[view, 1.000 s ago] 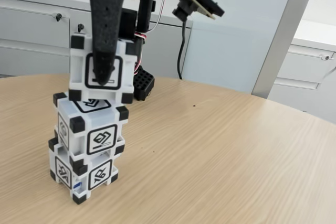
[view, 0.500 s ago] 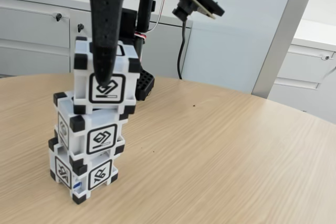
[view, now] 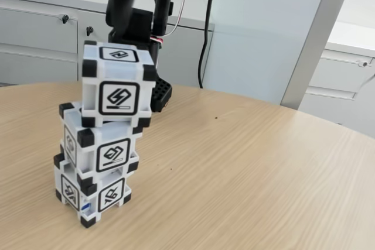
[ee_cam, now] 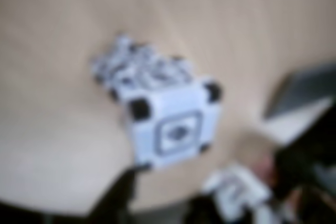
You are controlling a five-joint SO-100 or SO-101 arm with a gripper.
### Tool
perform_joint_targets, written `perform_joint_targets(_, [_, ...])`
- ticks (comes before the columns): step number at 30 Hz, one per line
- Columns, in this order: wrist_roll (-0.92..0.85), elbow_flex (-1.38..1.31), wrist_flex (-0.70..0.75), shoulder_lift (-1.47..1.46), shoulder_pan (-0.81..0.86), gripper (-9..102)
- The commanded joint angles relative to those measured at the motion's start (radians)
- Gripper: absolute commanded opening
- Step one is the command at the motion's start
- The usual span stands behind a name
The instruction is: Stack cubes from left to right.
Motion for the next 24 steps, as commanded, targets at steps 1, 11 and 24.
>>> perform_joint_targets(1, [-0.006,-0.005,0.005,0.08,-0.006,32])
perform_joint_targets(11, [0.066,-0.02,-0.003,0.126,-0.011,8])
perform_joint_targets(24, [0.187,-0.025,-0.009,0.129,-0.39,0])
